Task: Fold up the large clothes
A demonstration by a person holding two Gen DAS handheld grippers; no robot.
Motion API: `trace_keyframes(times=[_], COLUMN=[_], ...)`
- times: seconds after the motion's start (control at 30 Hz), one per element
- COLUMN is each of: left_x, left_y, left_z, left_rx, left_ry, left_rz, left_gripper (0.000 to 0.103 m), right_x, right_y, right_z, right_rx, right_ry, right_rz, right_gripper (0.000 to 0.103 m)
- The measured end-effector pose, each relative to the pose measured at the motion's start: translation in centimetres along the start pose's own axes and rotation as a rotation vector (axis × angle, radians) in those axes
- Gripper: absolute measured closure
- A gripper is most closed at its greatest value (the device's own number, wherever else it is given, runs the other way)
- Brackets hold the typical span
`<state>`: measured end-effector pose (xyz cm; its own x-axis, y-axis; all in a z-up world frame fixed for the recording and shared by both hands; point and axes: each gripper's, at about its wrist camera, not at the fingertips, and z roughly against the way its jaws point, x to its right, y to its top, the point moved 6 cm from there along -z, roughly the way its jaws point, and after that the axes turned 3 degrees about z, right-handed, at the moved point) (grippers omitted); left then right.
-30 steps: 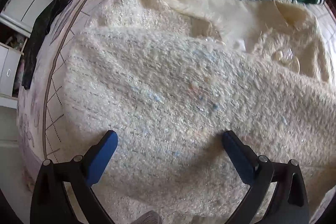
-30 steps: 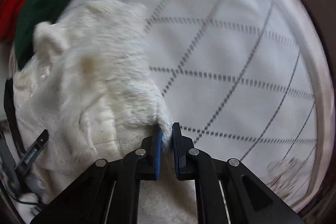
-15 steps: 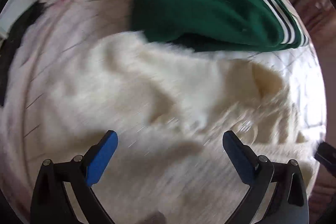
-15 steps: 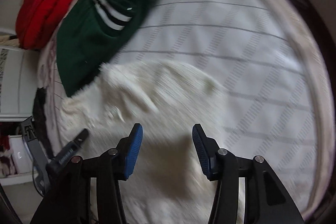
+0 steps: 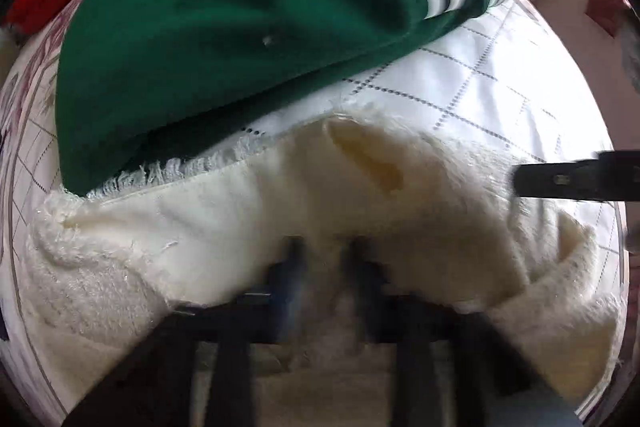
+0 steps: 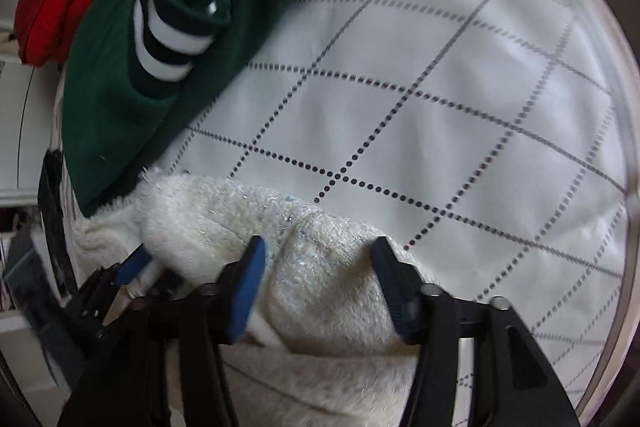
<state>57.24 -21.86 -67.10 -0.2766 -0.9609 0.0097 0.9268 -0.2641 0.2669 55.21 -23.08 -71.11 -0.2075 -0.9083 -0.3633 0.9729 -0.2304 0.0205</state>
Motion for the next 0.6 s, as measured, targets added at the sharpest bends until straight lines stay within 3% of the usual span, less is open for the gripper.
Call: trace_keyframes(times=[0.1, 0.13, 0.17, 0.23, 0.3, 0.4, 0.47, 0.53, 0.57, 0.6], left_x=[0.4, 0.1, 0.0, -1.8, -3.0, -4.5, -4.8, -4.3, -4.1, -3.5], left_y=[-0.2, -0.3, -0.6, -0.9, -1.3, -1.3, -1.0, -0.6, -0.2, 0.0], left_z=[0.7, 0.8, 0.9, 0.6, 0.5, 1.4, 2.3, 2.6, 2.3, 2.1], left_rx=[0.017, 0.021, 0.027, 0.011, -0.011, -0.017, -0.020, -0.018, -0.029, -0.038], left_ry=[0.029, 0.051, 0.075, 0.112, 0.082, -0.006, -0.105, -0.188, -0.210, -0.230], left_rz=[-0.003, -0.005, -0.008, 0.019, 0.078, 0.173, 0.250, 0.250, 0.241, 0.222], left_gripper=[0.101, 0.103, 0.103, 0.103, 0.103, 0.103, 0.102, 0.096, 0.091, 0.069], right_x=[-0.9, -1.2, -1.5, -1.9, -1.7, -0.7, -0.7, -0.8, -0.9, -1.0], right_y=[0.4, 0.5, 0.8, 1.3, 1.9, 2.8, 3.3, 3.4, 3.5, 3.6], right_z=[-1.9, -1.9, -2.0, -1.4, -0.4, -0.3, -1.0, -1.4, -1.4, -1.4], right_rx=[-0.047, -0.033, -0.013, 0.027, 0.095, 0.126, 0.084, 0.049, 0.042, 0.036], right_ry=[0.001, -0.015, -0.018, -0.059, -0.110, -0.125, -0.070, -0.037, -0.034, -0.035], right_rz=[0.052, 0.068, 0.077, 0.082, 0.063, 0.002, -0.012, -0.035, -0.028, -0.024], right_gripper=[0.040, 0.050, 0.078, 0.089, 0.100, 0.103, 0.102, 0.102, 0.102, 0.102])
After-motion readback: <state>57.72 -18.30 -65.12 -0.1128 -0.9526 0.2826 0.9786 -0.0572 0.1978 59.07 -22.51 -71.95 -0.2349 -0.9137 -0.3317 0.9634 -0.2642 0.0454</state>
